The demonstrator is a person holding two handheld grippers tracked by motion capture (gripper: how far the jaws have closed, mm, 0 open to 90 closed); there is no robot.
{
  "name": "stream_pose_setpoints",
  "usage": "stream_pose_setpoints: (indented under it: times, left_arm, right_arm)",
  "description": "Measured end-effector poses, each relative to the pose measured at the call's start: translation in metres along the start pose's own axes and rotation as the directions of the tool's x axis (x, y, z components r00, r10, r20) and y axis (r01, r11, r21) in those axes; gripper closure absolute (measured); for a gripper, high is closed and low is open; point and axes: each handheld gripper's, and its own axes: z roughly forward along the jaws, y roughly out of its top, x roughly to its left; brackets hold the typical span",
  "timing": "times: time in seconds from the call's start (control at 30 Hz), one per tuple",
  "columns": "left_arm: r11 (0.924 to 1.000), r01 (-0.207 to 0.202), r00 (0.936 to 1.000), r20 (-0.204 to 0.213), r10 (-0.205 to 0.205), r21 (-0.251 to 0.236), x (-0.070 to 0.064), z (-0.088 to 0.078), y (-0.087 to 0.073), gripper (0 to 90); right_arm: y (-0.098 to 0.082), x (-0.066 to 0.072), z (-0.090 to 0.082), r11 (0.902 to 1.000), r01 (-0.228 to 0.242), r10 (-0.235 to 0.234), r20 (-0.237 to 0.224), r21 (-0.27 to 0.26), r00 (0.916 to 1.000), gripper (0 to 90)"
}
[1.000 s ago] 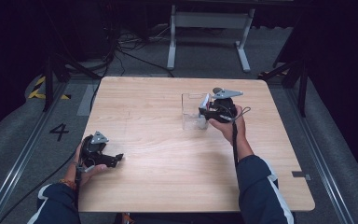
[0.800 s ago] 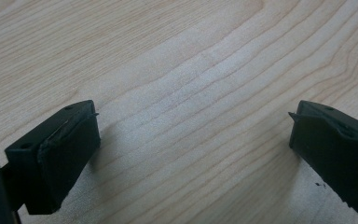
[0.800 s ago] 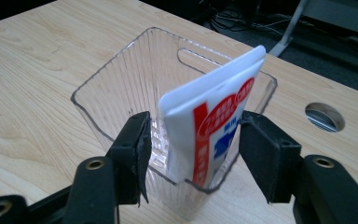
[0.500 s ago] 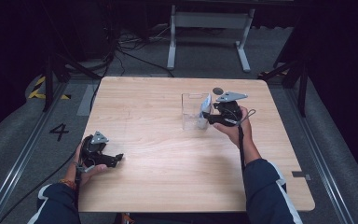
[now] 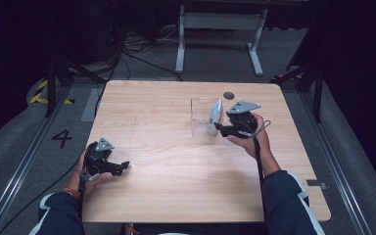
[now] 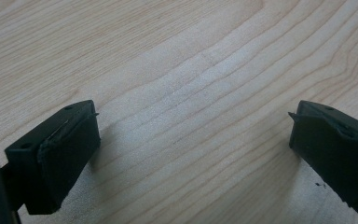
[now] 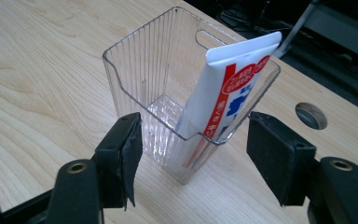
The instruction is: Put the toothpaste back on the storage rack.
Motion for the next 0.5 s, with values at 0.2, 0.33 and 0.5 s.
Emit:
stream_pose_setpoints:
  times: [0.2, 0.33, 0.5]
  left_arm:
    - [1.0, 0.003, 1.0, 0.001, -0.003, 0.001, 0.0, 0.0, 0.0, 2.0]
    - [1.0, 0.004, 1.0, 0.001, -0.004, 0.0, 0.0, 0.0, 0.0, 2.0]
    - [1.0, 0.005, 1.0, 0.001, -0.005, -0.001, 0.0, 0.0, 0.0, 2.0]
  right_arm:
    - [-0.006, 0.0, -0.006, 0.9995, 0.031, -0.031, 0.002, 0.005, 0.9995, 35.3]
    - [-0.01, -0.001, -0.009, 0.9993, 0.038, -0.038, -0.002, 0.002, 0.9993, 34.3]
    - [-0.016, -0.001, -0.015, 0.998, 0.062, -0.062, 0.003, 0.016, 0.9981, 32.1]
